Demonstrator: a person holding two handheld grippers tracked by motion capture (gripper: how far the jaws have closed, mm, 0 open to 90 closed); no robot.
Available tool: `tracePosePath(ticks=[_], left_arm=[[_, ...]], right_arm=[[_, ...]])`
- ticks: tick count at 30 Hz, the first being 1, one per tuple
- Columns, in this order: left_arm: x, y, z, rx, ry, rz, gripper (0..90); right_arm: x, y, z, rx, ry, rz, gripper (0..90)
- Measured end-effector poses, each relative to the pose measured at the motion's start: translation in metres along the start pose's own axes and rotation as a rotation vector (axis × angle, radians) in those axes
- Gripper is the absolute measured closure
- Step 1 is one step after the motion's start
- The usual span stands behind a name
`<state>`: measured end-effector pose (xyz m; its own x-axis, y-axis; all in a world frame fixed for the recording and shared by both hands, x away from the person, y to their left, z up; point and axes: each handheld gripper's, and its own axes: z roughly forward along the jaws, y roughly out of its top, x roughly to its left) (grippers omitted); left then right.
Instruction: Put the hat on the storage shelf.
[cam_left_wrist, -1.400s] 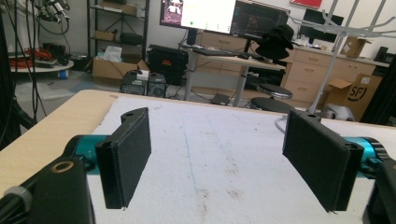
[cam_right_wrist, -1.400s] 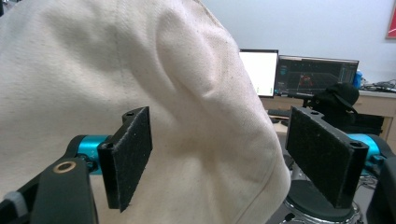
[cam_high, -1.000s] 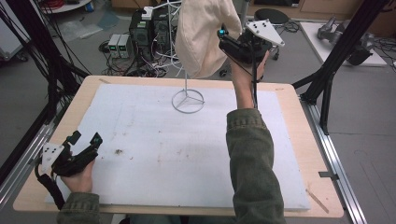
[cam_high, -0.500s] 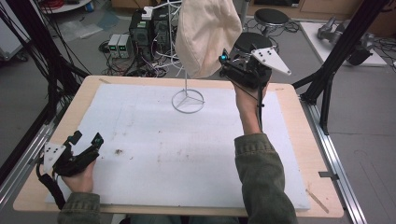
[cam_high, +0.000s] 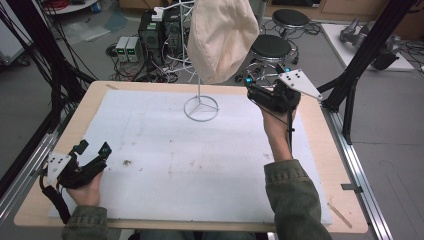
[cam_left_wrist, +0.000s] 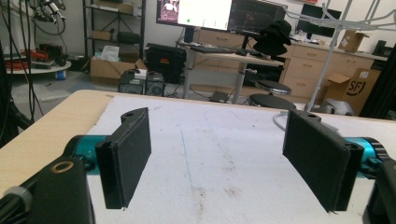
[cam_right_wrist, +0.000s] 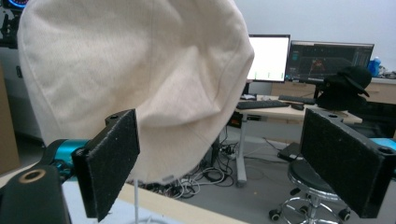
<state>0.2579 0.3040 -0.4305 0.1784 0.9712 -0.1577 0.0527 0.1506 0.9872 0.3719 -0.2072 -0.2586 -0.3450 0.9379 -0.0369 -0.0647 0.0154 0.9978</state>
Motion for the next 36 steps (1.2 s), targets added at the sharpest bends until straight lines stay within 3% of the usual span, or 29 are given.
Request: tracePosePath(ticks=[12, 17, 26, 28, 30, 31, 33, 36], left_arm=[[0.000, 0.000, -0.002, -0.003, 0.009, 0.001, 23.8], [0.000, 0.000, -0.002, -0.004, 0.009, 0.003, 23.8], [0.000, 0.000, -0.003, -0.004, 0.012, 0.002, 23.8], [0.000, 0.001, -0.003, -0.007, 0.010, 0.003, 23.8], [0.000, 0.001, -0.003, -0.007, 0.010, 0.003, 23.8], [0.000, 0.001, -0.003, -0.006, 0.010, 0.003, 23.8], [-0.001, 0.000, -0.003, -0.006, 0.010, 0.003, 23.8], [-0.001, 0.000, -0.002, -0.003, 0.009, 0.005, 23.8]], right_arm=[[-0.012, -0.013, -0.036, -0.004, -0.012, 0.011, 11.4], [-0.017, -0.024, -0.053, 0.018, -0.019, 0.025, 11.4], [-0.023, -0.057, -0.085, 0.081, -0.040, 0.043, 11.3], [-0.024, -0.063, -0.090, 0.129, -0.036, 0.039, 10.2], [-0.023, -0.072, -0.100, 0.099, -0.045, 0.048, 10.2], [-0.024, -0.074, -0.103, 0.138, -0.051, 0.039, 10.2], [-0.023, -0.082, -0.112, 0.105, -0.060, 0.032, 10.3], [-0.024, -0.093, -0.122, 0.125, -0.073, 0.019, 10.3]])
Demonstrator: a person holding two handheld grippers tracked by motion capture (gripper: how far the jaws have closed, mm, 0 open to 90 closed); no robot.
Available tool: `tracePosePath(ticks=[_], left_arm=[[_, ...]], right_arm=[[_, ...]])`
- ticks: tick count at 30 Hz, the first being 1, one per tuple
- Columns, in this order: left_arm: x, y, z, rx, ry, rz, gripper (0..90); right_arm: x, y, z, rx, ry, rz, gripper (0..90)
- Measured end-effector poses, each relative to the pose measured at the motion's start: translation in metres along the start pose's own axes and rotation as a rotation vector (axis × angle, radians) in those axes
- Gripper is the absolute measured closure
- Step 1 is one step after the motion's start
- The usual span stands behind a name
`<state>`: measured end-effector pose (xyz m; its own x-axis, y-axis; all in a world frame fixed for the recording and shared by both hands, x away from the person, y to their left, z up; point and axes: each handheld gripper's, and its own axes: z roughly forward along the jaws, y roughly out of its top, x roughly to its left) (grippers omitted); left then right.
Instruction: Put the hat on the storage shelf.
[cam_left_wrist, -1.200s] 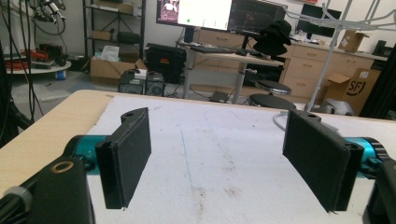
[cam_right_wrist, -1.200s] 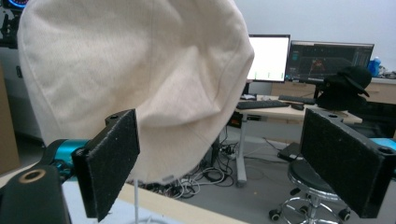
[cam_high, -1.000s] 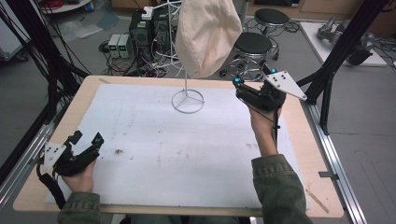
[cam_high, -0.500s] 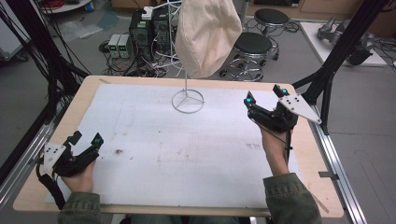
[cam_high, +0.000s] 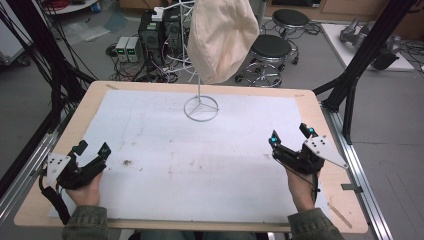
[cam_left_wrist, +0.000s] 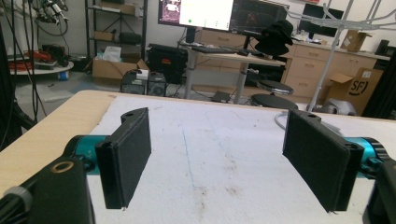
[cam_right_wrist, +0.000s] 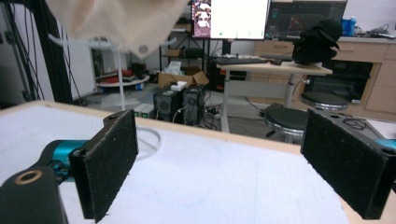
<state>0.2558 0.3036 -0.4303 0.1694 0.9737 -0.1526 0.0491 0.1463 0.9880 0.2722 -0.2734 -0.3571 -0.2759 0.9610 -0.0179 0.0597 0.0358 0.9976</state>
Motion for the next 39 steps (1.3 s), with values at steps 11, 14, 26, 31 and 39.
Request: tracePosePath(ticks=[11, 14, 26, 31, 39], left_arm=[[-0.002, -0.002, 0.003, 0.010, -0.011, -0.002, 23.8], [-0.001, -0.002, 0.003, 0.013, -0.012, -0.006, 23.8], [0.001, -0.003, 0.002, 0.018, -0.004, -0.010, 23.8], [0.000, -0.004, 0.003, 0.024, -0.010, -0.012, 23.8], [-0.001, -0.005, 0.004, 0.030, -0.018, -0.012, 24.0]], right_arm=[[-0.017, -0.042, -0.015, 0.055, -0.045, 0.037, 10.3], [-0.020, -0.046, -0.014, 0.065, -0.052, 0.048, 10.2], [-0.024, -0.057, -0.011, 0.099, -0.122, 0.092, 10.3], [-0.025, -0.057, -0.012, 0.083, -0.122, 0.113, 10.2], [-0.028, -0.058, -0.011, 0.090, -0.130, 0.122, 10.2]])
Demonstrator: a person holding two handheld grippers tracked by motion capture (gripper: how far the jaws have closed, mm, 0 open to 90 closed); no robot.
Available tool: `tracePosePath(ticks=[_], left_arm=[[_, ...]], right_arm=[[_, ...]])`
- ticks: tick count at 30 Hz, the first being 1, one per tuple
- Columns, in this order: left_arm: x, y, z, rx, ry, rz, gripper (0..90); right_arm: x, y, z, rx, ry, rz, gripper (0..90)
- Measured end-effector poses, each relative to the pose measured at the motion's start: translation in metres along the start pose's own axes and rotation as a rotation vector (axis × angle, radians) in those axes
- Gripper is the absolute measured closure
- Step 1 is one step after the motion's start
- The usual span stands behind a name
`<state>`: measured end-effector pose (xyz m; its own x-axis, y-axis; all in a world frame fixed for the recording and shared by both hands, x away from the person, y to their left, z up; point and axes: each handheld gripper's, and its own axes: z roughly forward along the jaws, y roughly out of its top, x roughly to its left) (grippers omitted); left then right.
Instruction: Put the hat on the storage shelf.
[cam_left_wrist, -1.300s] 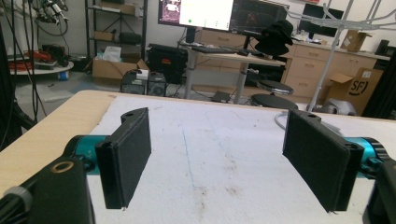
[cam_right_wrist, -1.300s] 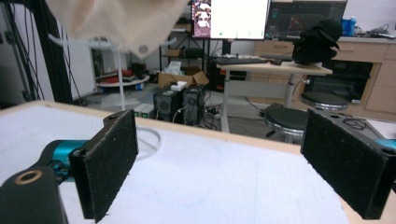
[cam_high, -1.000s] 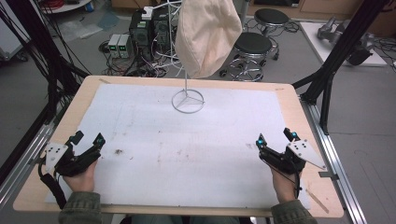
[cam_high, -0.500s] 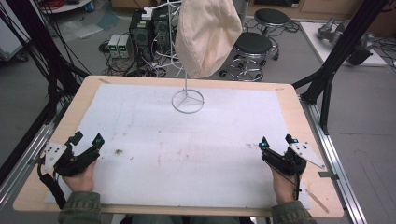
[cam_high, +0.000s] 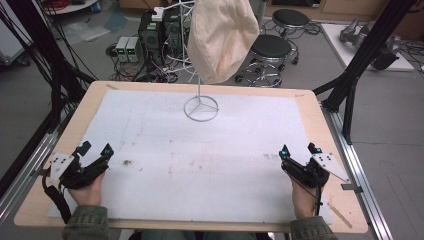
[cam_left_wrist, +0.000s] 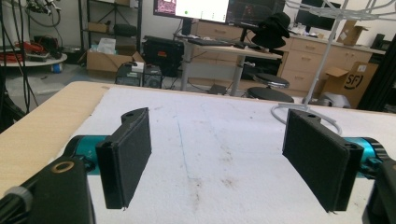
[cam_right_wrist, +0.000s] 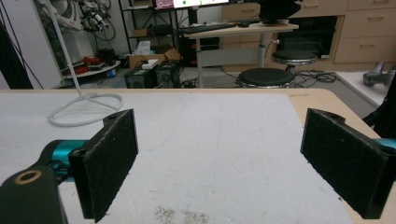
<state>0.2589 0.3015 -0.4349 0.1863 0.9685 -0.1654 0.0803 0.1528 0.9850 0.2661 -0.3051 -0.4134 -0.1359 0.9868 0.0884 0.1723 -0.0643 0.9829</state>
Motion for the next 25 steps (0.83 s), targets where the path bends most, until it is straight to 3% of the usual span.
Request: tracePosePath(ticks=[10, 25], left_arm=[[-0.0002, -0.0011, 0.0003, 0.010, -0.004, 0.004, 24.0], [0.0009, -0.0020, 0.0004, 0.018, -0.011, 0.006, 24.1]], right_arm=[[-0.0013, -0.0010, 0.0019, 0.024, 0.010, 0.019, 10.2], [0.0014, -0.0020, 0.0024, 0.048, 0.013, -0.004, 10.2]])
